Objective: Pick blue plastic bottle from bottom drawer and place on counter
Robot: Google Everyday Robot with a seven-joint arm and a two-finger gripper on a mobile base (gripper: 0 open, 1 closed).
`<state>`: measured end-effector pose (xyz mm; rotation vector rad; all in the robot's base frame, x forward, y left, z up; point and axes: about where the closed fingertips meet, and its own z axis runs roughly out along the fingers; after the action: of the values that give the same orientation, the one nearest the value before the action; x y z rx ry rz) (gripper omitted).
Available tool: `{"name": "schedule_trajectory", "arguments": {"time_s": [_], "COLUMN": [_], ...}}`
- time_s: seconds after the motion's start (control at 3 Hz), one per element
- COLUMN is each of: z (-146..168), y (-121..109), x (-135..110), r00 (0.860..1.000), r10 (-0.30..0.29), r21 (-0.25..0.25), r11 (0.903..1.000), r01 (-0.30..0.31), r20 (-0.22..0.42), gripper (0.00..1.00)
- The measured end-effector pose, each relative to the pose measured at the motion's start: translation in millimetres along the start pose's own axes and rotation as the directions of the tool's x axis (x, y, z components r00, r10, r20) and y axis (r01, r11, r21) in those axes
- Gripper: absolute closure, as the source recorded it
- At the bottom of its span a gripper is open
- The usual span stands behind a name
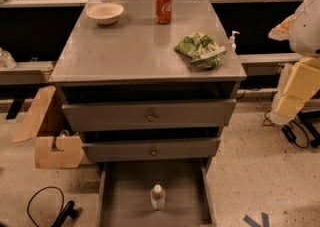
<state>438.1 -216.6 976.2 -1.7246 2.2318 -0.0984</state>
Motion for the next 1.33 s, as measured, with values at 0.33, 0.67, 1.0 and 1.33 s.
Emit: {"name": "schedule_trajectory", "arguments": {"time_s": [0.33, 0.67, 1.0, 1.33], "z": [0, 14, 57, 119], "y": [0, 0, 10, 26], "x": [0, 4, 15, 38], "r00": [1.000, 0.999, 0.989, 0.939], "r10": [0.000, 0.017, 0.032, 0.077], "r21": [0.000, 0.000, -0.038, -0.061], "r11": [1.0000, 0.9999, 0.9989, 0.9963], "r01": [0.000, -0.017, -0.027, -0.060], "r20": [0.000, 0.044, 0.146, 0.336], "gripper": [0.00, 0.00, 0.00, 0.00]}}
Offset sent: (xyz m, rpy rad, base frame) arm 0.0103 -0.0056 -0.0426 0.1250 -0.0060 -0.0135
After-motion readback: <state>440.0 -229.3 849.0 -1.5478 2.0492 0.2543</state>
